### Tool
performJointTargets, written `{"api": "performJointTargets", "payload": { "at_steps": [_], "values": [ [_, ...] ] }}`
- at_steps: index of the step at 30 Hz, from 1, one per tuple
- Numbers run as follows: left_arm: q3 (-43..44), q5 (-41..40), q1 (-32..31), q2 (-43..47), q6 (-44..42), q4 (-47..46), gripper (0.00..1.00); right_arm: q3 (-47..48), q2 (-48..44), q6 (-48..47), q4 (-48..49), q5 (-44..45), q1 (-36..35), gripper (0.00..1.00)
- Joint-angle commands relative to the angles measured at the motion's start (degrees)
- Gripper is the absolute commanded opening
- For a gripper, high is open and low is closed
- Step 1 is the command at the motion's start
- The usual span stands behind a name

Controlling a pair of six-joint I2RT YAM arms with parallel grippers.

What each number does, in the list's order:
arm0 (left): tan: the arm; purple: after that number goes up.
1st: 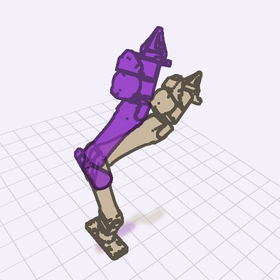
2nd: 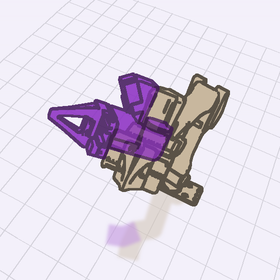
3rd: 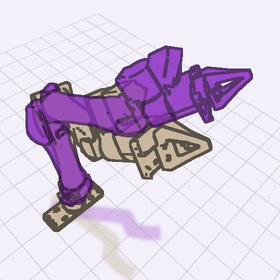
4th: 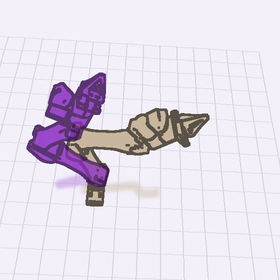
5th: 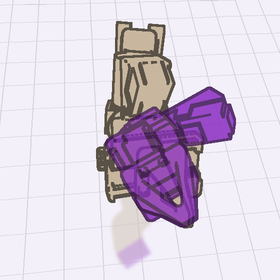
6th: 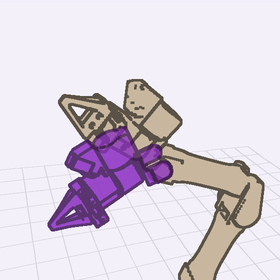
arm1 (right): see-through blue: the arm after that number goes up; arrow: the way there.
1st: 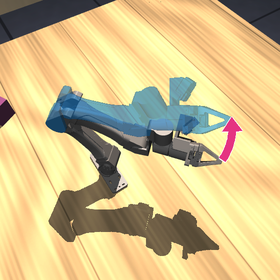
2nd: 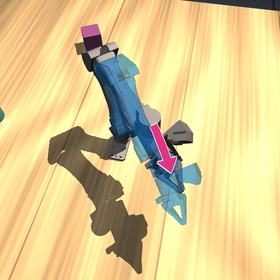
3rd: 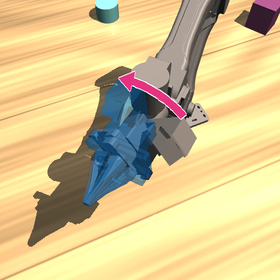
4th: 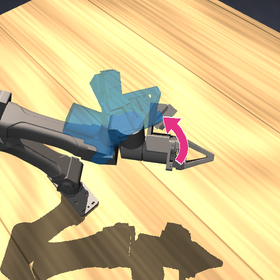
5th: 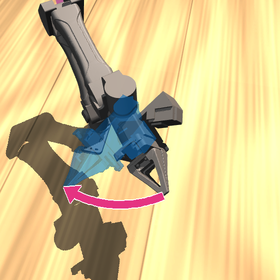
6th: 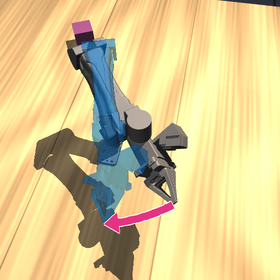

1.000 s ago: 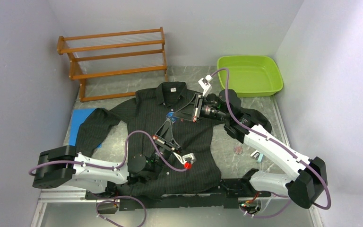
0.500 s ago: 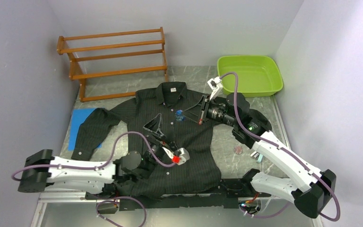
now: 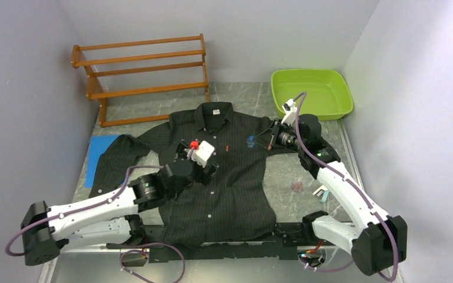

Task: Pin the brooch onto the clothing
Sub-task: Open the brooch, then pin the brooch to the clothes.

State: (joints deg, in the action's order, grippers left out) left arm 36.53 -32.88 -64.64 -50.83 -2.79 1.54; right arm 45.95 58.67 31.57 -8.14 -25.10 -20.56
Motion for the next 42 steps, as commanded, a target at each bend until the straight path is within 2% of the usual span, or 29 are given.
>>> {"api": "performJointTargets", "payload": {
  "at_steps": [1,8,10,13,19,25,31,37,42],
  "values": [
    [5.05,12.79,5.58,-7.54,22.38,9.03,0.95,-2.2,2.31,-1.29,3.81,-13.02,4.07,0.0],
    [19.14,30.48,12.62,-30.68,33.16,20.88,0.95,-3.64,7.1,-1.9,4.28,-17.03,6.18,0.0],
    [21.64,35.62,12.65,-37.19,33.58,20.79,0.91,-3.61,7.68,-2.46,3.43,-16.53,6.35,0.0],
    [21.39,39.1,12.23,-41.52,34.72,16.81,0.9,-3.25,7.69,-4.28,0.46,-13.02,6.68,0.0],
    [20.92,33.27,9.28,-47.19,36.89,16.84,0.94,-3.44,6.43,-5.6,-1.19,-10.14,8.08,0.0],
    [26.11,21.02,1.75,-53.14,37.14,26.54,0.94,-3.25,6.14,-6.76,-3.02,-8.16,9.47,0.0],
    [27.42,13.75,-5.27,-55.58,39.32,34.39,0.95,-3.73,5.75,-7.94,-3.89,-7.74,10.6,0.0],
    [25.74,10.2,-8.21,-52.19,39.86,38.23,0.95,-4.15,6.46,-8.52,-4.23,-8.75,10.84,0.0],
    [26.99,14.53,-7.84,-45.87,34.81,34.85,0.95,-5.37,8.32,-8.39,-3.69,-10.59,10.75,0.0]
  ]
}}
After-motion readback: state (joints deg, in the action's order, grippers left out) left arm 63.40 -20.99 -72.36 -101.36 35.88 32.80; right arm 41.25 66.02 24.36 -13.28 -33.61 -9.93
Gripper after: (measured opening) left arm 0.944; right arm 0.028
